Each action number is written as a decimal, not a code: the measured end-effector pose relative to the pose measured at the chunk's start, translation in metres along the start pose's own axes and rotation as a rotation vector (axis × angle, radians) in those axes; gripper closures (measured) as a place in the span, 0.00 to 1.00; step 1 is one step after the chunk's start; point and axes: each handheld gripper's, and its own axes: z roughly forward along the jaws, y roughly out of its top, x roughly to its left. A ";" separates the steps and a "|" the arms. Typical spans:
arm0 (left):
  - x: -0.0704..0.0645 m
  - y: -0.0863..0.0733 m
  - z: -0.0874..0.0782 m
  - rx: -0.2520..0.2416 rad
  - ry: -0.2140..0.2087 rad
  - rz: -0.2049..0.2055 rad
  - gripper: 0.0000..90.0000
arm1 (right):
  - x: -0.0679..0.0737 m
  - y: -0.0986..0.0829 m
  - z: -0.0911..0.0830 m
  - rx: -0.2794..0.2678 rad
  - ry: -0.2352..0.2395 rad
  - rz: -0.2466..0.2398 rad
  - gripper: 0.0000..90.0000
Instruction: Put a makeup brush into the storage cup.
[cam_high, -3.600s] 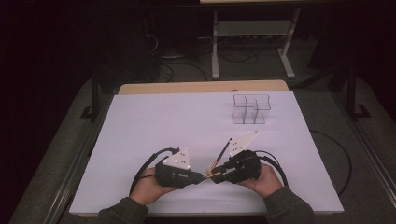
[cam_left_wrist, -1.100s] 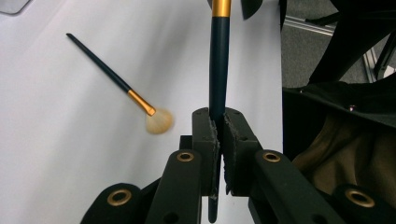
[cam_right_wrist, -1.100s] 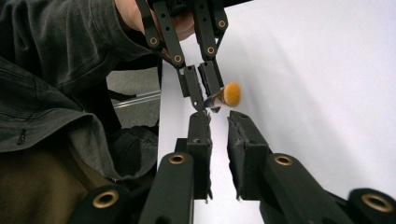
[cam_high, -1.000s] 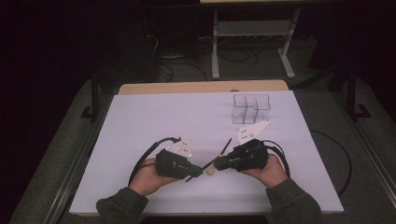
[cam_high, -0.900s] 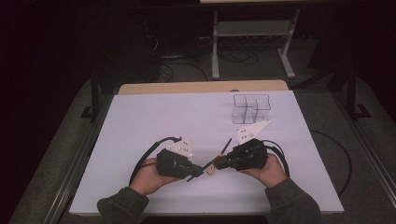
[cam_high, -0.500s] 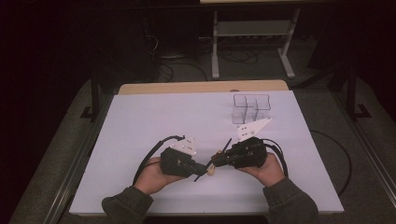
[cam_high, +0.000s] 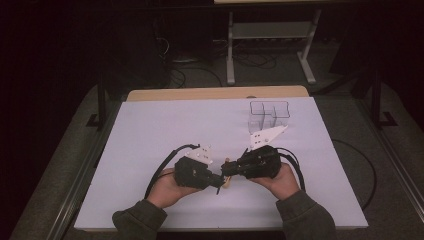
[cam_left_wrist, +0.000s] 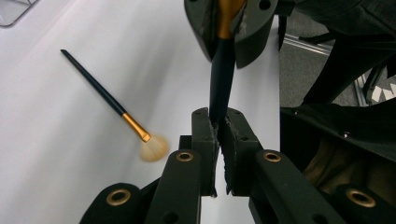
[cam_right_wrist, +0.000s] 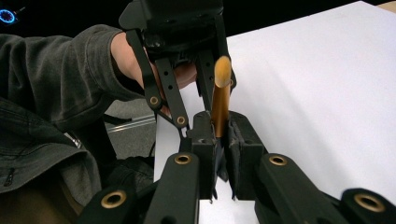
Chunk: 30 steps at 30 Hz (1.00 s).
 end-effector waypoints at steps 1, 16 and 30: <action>0.000 0.000 0.001 0.002 -0.001 -0.001 0.93 | 0.000 0.001 0.001 0.002 -0.001 -0.003 0.91; 0.005 -0.019 -0.013 -0.041 0.045 -0.047 0.79 | -0.006 0.015 -0.004 0.111 -0.025 0.008 0.92; 0.007 -0.047 -0.040 -0.084 0.136 -0.069 0.73 | -0.021 0.023 -0.018 0.203 -0.081 0.026 0.92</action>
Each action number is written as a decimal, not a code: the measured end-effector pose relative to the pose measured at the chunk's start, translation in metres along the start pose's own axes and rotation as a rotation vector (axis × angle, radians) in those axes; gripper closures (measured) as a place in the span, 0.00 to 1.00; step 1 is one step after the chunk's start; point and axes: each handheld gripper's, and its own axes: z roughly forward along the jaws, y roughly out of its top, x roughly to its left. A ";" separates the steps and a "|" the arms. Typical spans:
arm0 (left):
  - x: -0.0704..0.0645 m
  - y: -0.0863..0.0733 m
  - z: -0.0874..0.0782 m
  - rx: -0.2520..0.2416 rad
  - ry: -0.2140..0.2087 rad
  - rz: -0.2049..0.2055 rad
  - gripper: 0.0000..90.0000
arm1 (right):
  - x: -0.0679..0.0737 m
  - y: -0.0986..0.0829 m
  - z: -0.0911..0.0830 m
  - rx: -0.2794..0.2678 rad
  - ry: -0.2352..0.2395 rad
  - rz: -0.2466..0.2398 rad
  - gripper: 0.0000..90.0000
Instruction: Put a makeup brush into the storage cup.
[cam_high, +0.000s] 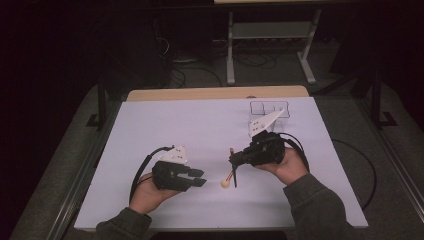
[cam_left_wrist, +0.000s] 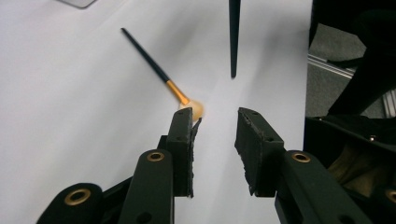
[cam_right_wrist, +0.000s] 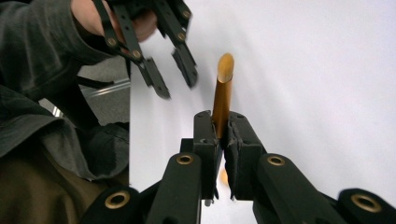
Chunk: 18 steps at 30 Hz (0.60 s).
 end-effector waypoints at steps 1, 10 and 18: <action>0.001 -0.002 -0.002 -0.003 0.004 0.001 0.73 | -0.003 0.000 -0.001 0.006 -0.009 -0.007 0.92; 0.004 -0.014 -0.010 -0.007 0.038 -0.017 0.69 | -0.016 0.001 -0.013 0.034 -0.051 0.014 0.92; 0.005 -0.023 -0.013 0.011 0.080 -0.028 0.69 | -0.025 0.001 -0.024 0.033 -0.069 0.049 0.92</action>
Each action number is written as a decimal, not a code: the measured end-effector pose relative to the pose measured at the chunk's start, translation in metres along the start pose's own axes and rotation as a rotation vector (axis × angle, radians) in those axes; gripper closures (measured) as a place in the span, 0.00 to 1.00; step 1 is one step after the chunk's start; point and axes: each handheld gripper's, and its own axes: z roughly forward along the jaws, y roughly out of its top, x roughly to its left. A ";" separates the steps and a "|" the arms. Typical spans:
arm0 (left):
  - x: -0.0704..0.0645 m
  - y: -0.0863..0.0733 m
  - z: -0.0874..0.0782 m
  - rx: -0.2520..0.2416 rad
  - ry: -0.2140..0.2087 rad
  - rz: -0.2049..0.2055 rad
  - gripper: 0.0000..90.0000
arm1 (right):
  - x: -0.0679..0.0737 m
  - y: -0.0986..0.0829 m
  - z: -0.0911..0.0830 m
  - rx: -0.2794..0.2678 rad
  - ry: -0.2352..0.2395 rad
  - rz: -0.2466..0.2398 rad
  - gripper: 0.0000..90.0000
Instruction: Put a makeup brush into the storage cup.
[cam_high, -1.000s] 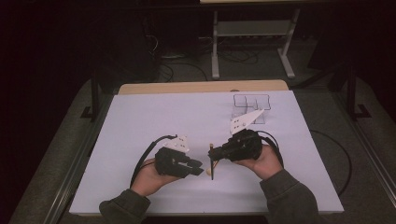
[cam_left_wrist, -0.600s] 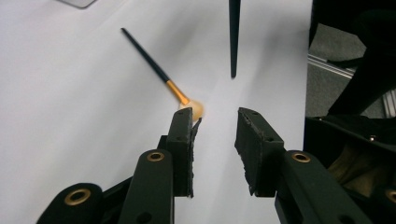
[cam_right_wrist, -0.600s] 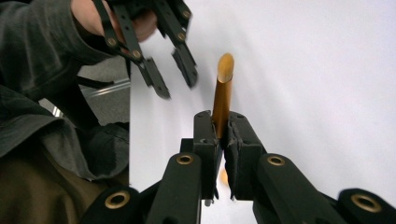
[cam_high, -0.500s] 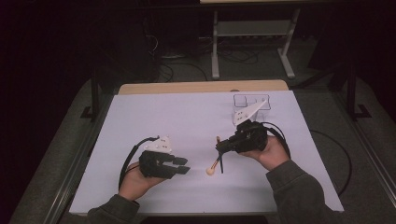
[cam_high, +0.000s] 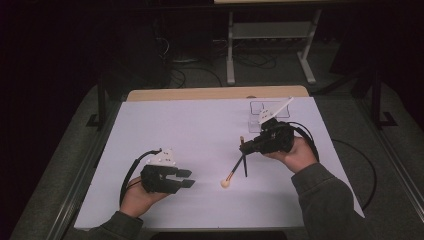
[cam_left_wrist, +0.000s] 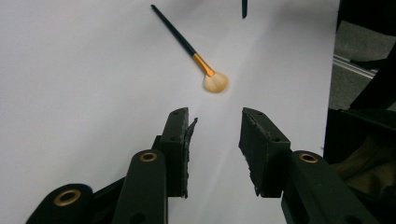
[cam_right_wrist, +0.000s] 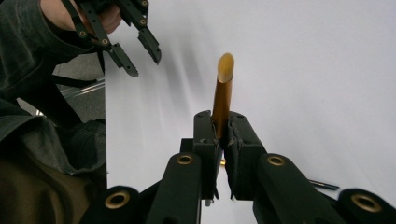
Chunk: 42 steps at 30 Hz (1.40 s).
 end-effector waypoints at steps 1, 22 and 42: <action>0.001 -0.001 -0.001 -0.002 0.004 0.001 0.68 | -0.001 0.000 -0.001 -0.001 -0.001 0.002 0.92; 0.008 -0.012 -0.010 0.005 0.066 -0.015 0.60 | -0.021 0.007 -0.025 -0.008 -0.068 0.038 0.92; 0.010 -0.014 -0.018 -0.023 0.085 -0.025 0.59 | -0.047 0.035 -0.052 0.010 -0.149 0.037 0.92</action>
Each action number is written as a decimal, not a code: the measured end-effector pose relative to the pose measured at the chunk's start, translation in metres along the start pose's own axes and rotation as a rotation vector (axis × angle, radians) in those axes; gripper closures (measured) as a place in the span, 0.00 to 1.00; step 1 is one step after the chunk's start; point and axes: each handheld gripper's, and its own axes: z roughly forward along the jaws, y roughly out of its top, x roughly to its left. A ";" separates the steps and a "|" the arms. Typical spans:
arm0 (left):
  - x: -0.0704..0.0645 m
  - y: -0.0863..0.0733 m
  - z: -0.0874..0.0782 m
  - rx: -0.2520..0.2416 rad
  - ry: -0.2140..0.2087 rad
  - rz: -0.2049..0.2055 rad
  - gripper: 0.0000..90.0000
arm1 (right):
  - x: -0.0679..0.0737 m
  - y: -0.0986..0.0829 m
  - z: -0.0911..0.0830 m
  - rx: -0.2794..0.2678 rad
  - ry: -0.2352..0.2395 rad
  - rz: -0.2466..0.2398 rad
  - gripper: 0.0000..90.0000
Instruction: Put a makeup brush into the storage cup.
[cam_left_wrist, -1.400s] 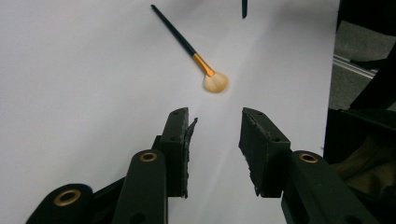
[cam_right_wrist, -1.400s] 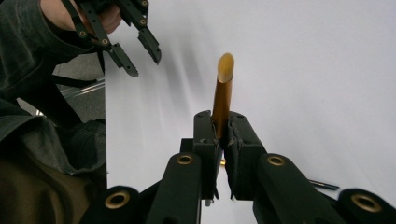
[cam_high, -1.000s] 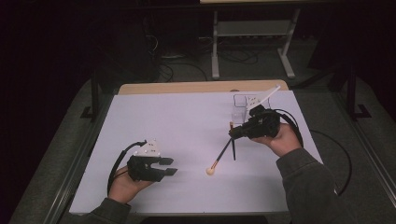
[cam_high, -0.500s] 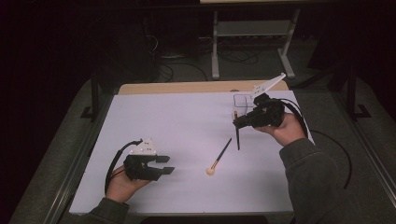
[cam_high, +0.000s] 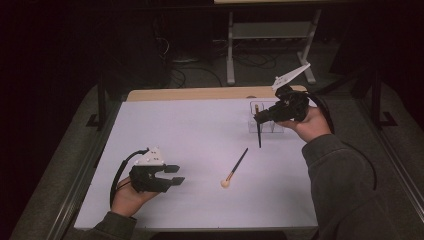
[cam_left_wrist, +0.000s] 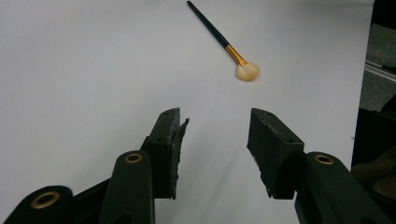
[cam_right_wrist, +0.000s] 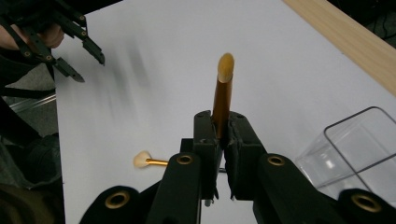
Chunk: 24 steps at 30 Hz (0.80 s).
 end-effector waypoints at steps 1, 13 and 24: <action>0.000 0.000 0.000 0.001 -0.003 -0.005 0.59 | -0.001 0.001 -0.001 -0.003 -0.001 0.008 0.92; 0.003 -0.003 -0.002 0.002 0.005 -0.005 0.58 | -0.016 0.015 -0.005 0.003 -0.037 0.020 0.92; 0.003 -0.003 -0.003 0.004 0.007 0.000 0.56 | -0.028 0.029 -0.010 -0.009 -0.085 0.019 0.92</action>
